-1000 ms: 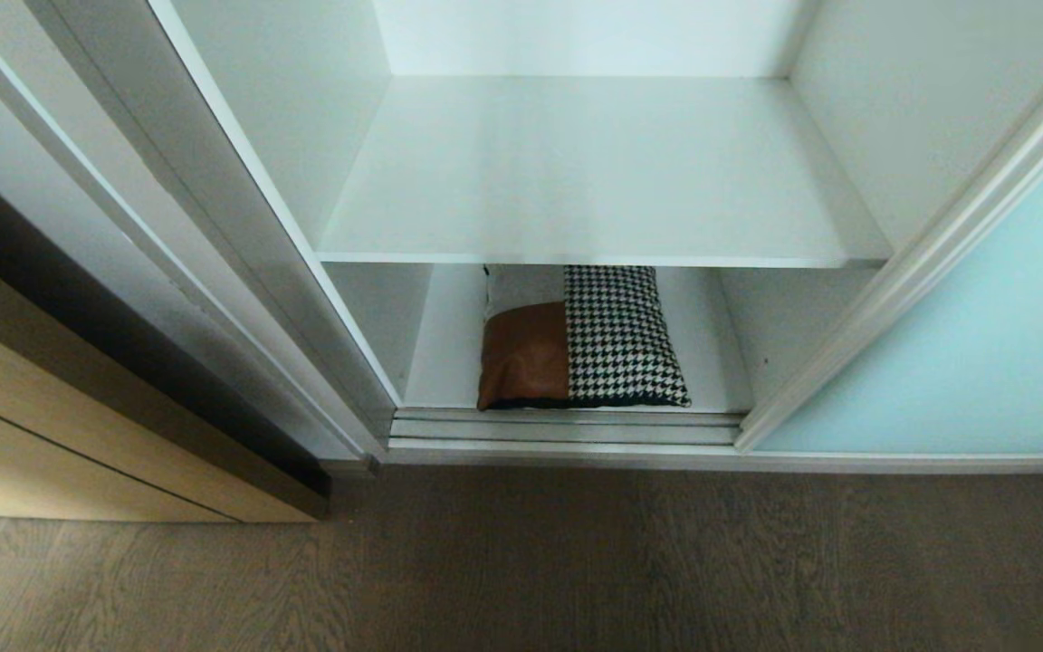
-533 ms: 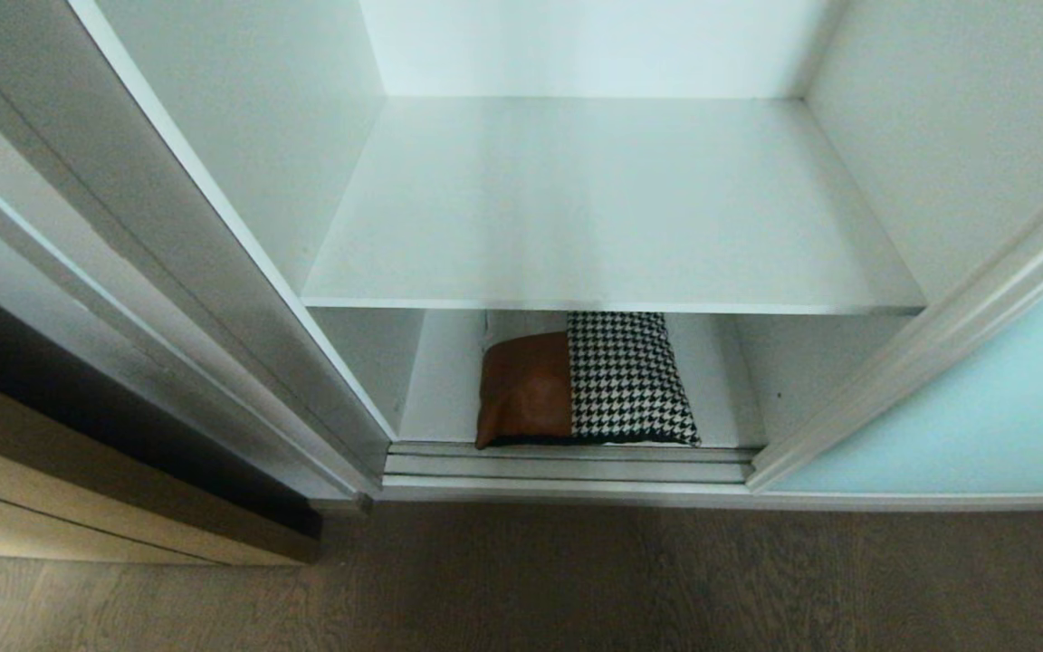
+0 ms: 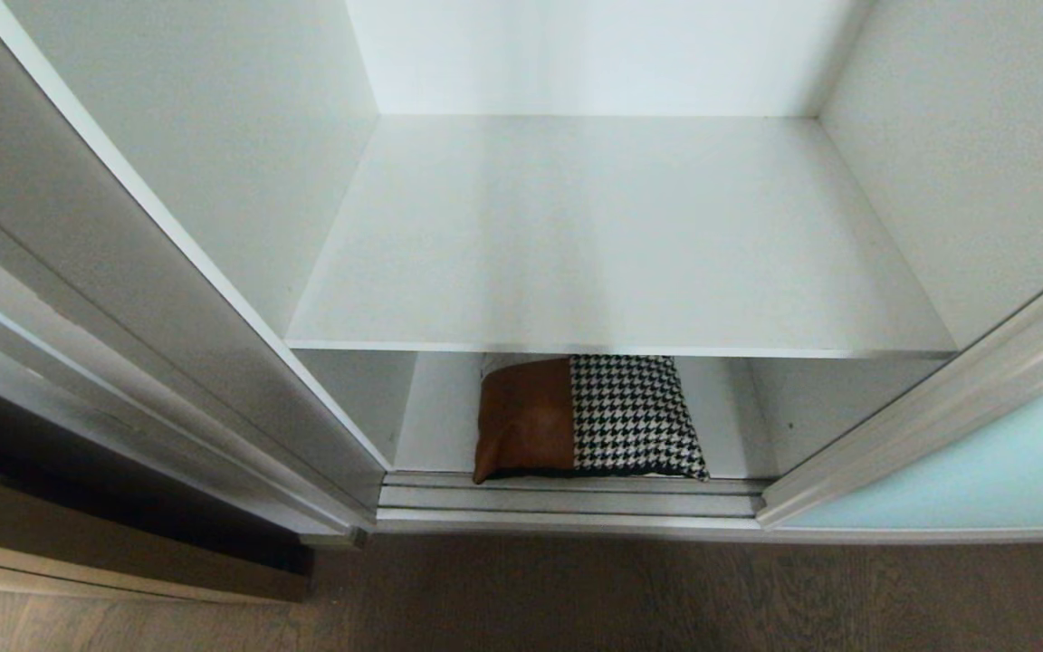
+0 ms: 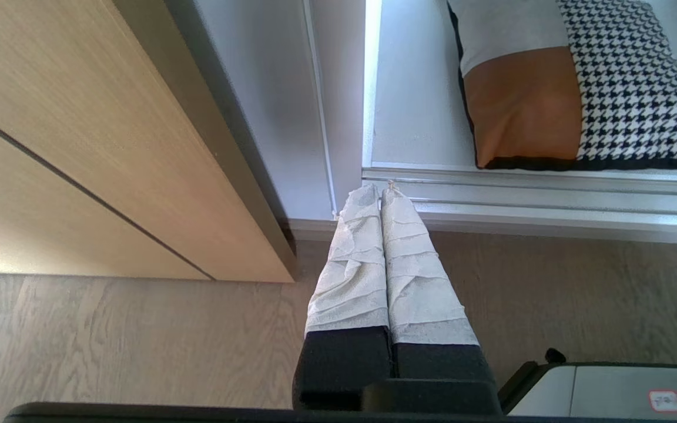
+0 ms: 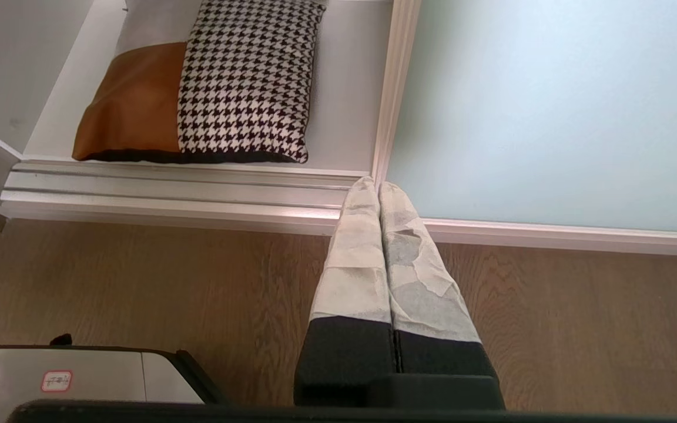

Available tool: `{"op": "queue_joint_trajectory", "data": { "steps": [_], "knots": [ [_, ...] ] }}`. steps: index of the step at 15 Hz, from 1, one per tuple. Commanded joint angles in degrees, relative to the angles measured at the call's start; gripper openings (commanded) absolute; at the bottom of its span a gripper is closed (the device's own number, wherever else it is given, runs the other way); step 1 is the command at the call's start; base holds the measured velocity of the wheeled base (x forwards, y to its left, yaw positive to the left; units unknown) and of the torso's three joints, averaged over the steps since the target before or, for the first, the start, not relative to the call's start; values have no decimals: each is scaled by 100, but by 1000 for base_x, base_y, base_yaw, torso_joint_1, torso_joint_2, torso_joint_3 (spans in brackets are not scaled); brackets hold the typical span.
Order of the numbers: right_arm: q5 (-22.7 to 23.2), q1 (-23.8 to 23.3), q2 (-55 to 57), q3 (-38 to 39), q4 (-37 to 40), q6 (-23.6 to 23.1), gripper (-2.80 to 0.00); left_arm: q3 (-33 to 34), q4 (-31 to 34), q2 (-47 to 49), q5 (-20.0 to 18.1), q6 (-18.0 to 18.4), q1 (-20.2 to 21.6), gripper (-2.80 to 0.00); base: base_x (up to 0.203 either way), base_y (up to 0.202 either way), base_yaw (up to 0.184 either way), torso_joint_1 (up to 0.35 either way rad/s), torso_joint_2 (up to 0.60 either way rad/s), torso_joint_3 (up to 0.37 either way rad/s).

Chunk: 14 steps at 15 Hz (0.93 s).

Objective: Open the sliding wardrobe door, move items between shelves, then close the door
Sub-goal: Place the pillow on the higher shelf

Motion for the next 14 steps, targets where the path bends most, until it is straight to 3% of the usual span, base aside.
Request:
{"op": "queue_joint_trajectory", "data": {
  "steps": [1, 14],
  "knots": [
    [-1, 1, -2, 9, -1, 1, -280, 9, -4, 0, 0, 2, 0, -280, 0, 0, 0, 0, 0, 0],
    [5, 1, -2, 9, -1, -8, -280, 9, -4, 0, 0, 2, 0, -280, 0, 0, 0, 0, 0, 0]
  ]
}}
